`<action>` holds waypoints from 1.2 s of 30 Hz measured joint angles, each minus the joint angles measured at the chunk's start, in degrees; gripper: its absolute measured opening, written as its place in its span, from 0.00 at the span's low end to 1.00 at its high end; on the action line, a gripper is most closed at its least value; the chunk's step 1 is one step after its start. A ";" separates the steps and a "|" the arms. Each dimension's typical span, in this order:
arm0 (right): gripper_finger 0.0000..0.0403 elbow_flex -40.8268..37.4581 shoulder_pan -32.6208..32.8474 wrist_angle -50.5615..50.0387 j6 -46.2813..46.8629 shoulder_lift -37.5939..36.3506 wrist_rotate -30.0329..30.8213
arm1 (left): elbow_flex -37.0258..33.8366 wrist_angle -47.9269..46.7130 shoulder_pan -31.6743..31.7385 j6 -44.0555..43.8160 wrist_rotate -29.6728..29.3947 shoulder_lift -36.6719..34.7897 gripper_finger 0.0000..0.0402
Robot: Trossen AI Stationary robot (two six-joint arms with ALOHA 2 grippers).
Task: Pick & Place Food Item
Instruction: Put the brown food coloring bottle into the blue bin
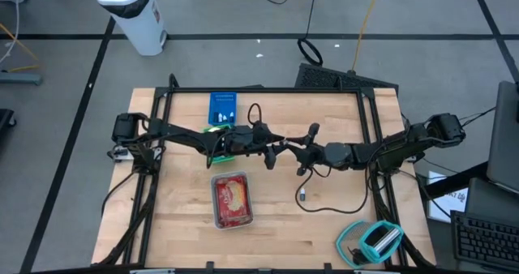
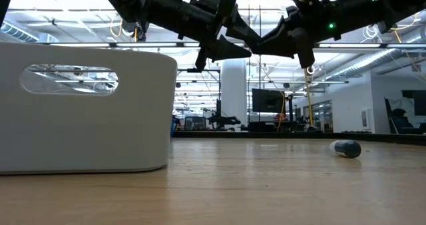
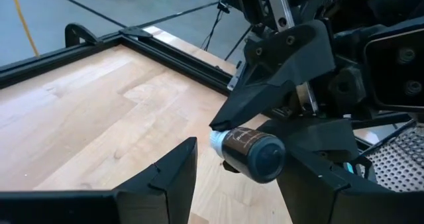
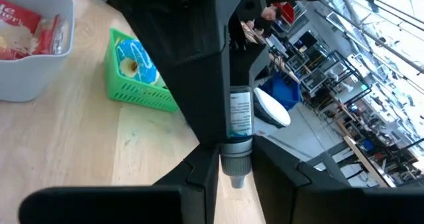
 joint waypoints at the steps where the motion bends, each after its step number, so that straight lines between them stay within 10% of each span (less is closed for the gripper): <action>1: 0.17 0.00 0.14 -0.06 -0.20 0.00 0.03 | 0.00 -0.03 0.00 -0.06 0.00 0.00 0.49; 12: 0.17 -0.02 0.85 -0.34 -0.55 0.00 0.34 | 0.00 -0.09 0.24 -0.61 -0.61 0.00 0.46; 24: 0.18 -0.02 0.83 -1.05 -0.55 -0.02 0.46 | -0.09 -0.23 0.33 -1.78 -0.26 -0.02 0.16; 36: 0.32 -0.07 2.84 -3.28 10.03 -2.34 9.04 | -0.07 -9.64 3.18 3.50 -1.73 -8.02 0.16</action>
